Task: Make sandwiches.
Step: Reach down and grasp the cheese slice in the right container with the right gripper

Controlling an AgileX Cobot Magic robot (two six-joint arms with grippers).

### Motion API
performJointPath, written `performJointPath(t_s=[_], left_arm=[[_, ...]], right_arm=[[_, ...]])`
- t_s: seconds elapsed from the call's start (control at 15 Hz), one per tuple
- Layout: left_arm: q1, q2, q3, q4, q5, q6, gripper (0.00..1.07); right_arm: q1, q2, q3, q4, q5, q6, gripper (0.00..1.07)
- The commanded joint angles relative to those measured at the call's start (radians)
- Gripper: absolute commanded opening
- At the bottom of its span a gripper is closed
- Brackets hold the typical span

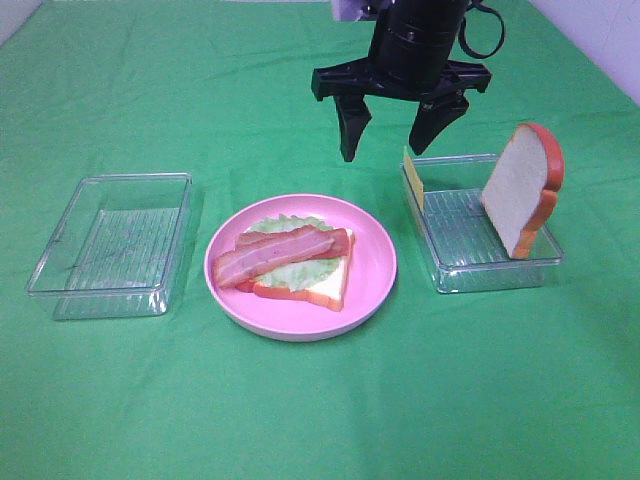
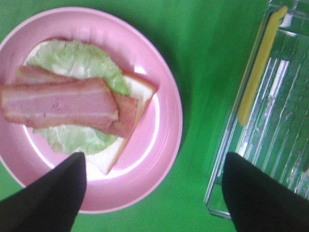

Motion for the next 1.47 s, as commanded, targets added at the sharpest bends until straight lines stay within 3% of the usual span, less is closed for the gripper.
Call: performJointPath(t_s=[0.07,0.33,0.8,0.93,1.07,1.27,1.47], left_arm=[[0.002,-0.017,0.001,0.001,-0.011,0.001,0.66],[0.002,-0.017,0.001,0.001,-0.011,0.001,0.66],[0.002,-0.017,0.001,0.001,-0.011,0.001,0.66],[0.002,-0.017,0.001,0.001,-0.011,0.001,0.66],[0.002,-0.017,0.001,0.001,-0.011,0.001,0.66],[0.002,-0.017,0.001,0.001,-0.011,0.001,0.66],[0.002,-0.017,0.001,0.001,-0.011,0.001,0.66]], right_arm=[[-0.051,0.045,-0.051,0.028,0.002,-0.017,0.69],[-0.107,0.092,-0.061,0.032,-0.024,-0.022,0.65],[-0.105,0.172,-0.061,0.017,-0.063,-0.047,0.58],[-0.105,0.181,-0.061,-0.008,-0.064,-0.044,0.48],[-0.105,0.184,-0.061,-0.016,-0.063,-0.044,0.25],[-0.105,0.184,-0.061,-0.016,-0.062,-0.045,0.00],[-0.105,0.172,-0.061,-0.038,-0.043,-0.041,0.00]])
